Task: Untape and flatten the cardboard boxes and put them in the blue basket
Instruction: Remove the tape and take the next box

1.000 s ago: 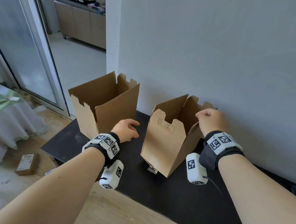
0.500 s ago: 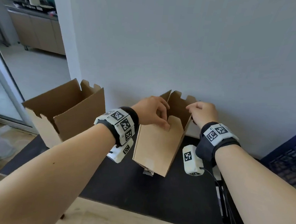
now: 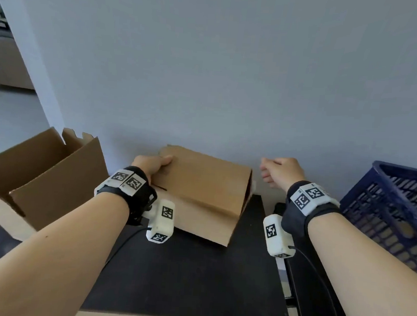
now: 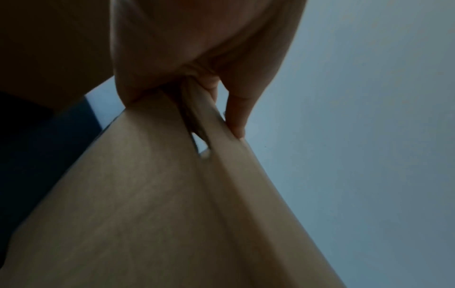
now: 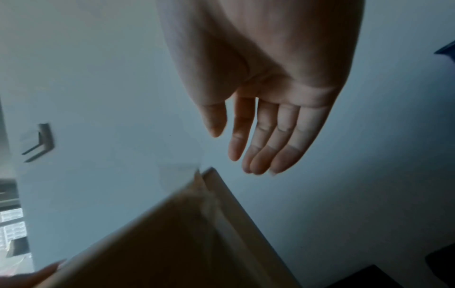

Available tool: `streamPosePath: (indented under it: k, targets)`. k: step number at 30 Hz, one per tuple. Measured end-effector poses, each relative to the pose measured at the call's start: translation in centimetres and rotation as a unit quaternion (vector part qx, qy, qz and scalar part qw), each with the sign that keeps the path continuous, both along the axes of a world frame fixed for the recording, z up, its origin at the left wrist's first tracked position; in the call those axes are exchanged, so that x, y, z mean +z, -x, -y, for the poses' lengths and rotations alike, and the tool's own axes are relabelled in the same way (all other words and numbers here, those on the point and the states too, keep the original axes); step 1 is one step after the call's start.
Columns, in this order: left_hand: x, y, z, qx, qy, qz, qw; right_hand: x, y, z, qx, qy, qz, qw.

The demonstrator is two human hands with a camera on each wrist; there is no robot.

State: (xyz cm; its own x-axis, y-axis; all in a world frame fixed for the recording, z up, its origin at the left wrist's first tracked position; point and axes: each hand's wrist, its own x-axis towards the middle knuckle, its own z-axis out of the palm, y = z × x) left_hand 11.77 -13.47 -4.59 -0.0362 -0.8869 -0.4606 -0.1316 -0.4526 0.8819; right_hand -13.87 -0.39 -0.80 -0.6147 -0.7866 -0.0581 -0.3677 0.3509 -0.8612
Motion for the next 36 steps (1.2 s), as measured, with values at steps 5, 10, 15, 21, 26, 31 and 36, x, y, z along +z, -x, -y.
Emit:
streamPosePath:
  k: [5,10,15,21,26,31,36]
  targets:
    - [-3.0,0.1,3.0,0.02,-0.066,-0.044,0.997,0.5,-1.3,-0.1,0.069,-0.055,0.012,0.996]
    - [-3.5,0.5,3.5,0.034,-0.064,-0.041,0.997,0.6,-1.7,0.7,0.072,-0.048,-0.069,0.994]
    - [-6.1,0.1,5.5,0.029,-0.079,-0.038,0.996,-0.1,-1.5,1.8,0.043,0.022,-0.096,0.994]
    - [-4.8,0.6,3.6,-0.021,-0.108,-0.036,0.993,-0.2,-1.2,2.2,0.025,0.077,-0.142,0.987]
    - [-3.5,1.1,2.6,-0.008,-0.052,0.033,0.998,0.3,-0.8,2.4,0.006,0.09,-0.104,0.99]
    - [0.9,2.8,-0.8,-0.144,0.226,0.125,0.955,1.8,-1.9,2.9,0.034,0.114,0.047,0.992]
    - [5.4,5.3,-3.2,-0.32,0.281,0.078,0.902,2.8,-4.2,4.0,0.135,0.087,0.113,0.981]
